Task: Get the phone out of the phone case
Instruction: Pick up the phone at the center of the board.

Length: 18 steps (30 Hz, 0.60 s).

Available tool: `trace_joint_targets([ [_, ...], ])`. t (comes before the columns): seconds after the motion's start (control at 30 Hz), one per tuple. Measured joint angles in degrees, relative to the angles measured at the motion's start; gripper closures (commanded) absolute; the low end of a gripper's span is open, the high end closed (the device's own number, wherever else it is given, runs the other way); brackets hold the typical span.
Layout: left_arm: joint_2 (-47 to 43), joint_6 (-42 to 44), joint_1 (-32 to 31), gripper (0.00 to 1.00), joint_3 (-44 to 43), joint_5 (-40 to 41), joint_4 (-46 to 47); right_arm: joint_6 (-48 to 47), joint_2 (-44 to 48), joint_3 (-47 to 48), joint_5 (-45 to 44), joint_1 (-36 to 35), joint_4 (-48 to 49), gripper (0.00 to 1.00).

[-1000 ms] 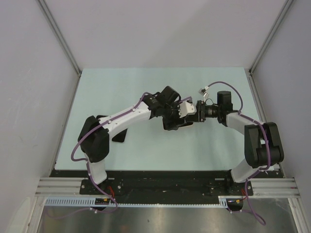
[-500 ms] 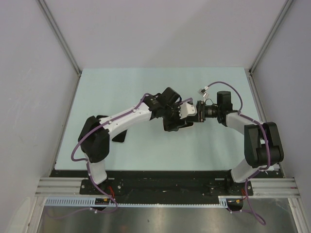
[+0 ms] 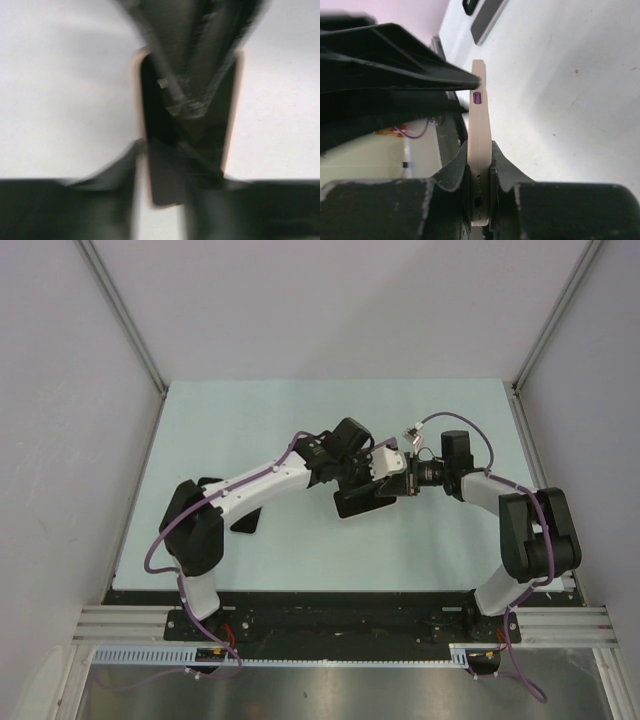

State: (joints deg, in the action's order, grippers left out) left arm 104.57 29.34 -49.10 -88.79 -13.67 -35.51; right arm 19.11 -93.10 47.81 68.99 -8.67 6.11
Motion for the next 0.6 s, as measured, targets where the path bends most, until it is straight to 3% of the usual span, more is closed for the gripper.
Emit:
trace_joint_targets([
  [0.27,-1.7,-0.7,0.5,0.68,0.3,1.4,1.8,-2.1,-0.1,-0.2,0.9,-0.2,0.0,1.0],
  [0.47,-6.1,-1.0,1.5,0.36,1.5,1.0,1.8,-2.3,0.3,-0.2,0.9,1.4,0.2,1.0],
  [0.5,-7.0,-1.2,1.9,0.12,1.5,0.7,1.8,-2.3,0.5,-0.2,0.9,1.8,0.2,1.0],
  [0.53,-8.3,-1.4,2.7,0.0,1.6,0.0,1.9,-2.4,0.8,-0.2,0.9,2.0,0.2,1.0],
  [0.6,-11.7,-2.5,4.8,0.0,1.6,-2.2,2.0,-2.7,1.5,-0.2,0.9,2.8,0.2,1.0],
])
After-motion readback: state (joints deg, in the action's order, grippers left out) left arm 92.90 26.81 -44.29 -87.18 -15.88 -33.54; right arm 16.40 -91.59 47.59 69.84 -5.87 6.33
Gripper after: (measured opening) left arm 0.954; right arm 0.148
